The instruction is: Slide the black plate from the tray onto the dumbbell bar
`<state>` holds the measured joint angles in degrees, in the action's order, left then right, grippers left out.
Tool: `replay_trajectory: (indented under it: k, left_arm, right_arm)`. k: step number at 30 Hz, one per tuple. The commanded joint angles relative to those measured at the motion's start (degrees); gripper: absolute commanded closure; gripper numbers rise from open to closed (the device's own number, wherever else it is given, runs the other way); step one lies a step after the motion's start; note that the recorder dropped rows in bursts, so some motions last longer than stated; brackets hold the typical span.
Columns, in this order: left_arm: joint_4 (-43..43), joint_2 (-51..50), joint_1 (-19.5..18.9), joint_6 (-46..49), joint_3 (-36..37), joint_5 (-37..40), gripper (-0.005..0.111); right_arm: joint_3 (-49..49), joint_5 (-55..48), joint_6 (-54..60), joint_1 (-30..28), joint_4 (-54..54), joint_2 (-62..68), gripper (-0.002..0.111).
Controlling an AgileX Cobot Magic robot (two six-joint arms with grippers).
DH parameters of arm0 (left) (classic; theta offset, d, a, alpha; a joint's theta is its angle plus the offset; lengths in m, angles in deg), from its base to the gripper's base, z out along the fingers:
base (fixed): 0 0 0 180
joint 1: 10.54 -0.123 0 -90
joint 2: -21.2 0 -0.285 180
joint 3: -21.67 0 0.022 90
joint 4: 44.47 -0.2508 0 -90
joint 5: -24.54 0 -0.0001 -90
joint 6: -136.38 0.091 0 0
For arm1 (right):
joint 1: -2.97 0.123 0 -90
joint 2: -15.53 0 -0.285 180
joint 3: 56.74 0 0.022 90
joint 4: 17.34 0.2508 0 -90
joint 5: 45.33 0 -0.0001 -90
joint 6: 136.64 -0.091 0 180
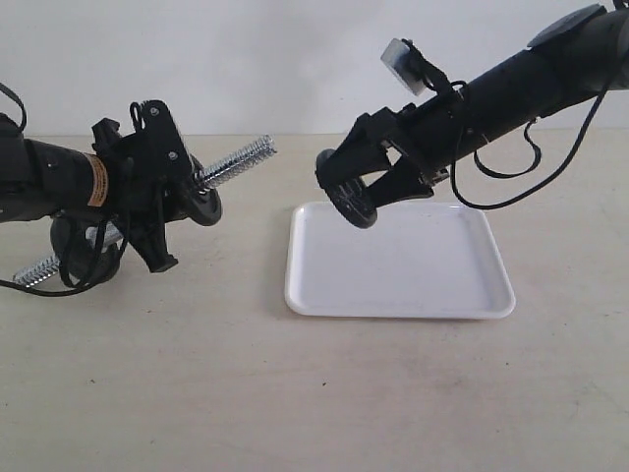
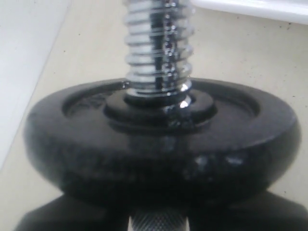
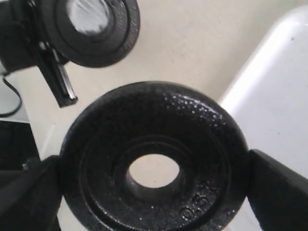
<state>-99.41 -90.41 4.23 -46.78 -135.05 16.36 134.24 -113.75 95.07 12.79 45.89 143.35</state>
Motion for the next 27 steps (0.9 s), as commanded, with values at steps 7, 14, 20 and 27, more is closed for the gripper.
replay_trajectory:
  k: [7, 14, 20, 27]
  left_arm:
    - [-4.0, 2.3, 0.2, 0.3, -2.0, -31.7, 0.102]
    - [-6.6, 2.3, 0.6, 0.2, -2.0, -35.6, 0.102]
    - [-9.3, 2.3, 0.8, -0.8, -2.0, -43.0, 0.102]
    - [-8.8, 2.3, 2.6, -1.5, -2.0, -41.9, 0.102]
  right_arm:
    - [0.5, -1.5, -0.2, -0.1, 12.4, -1.6, 0.108]
    - [0.5, -1.5, -0.7, -0.1, 12.8, -1.6, 0.108]
    - [0.5, -1.5, -2.0, -0.1, 13.0, -1.6, 0.108]
    - [0.5, -1.5, -2.3, -0.1, 13.0, -1.6, 0.108]
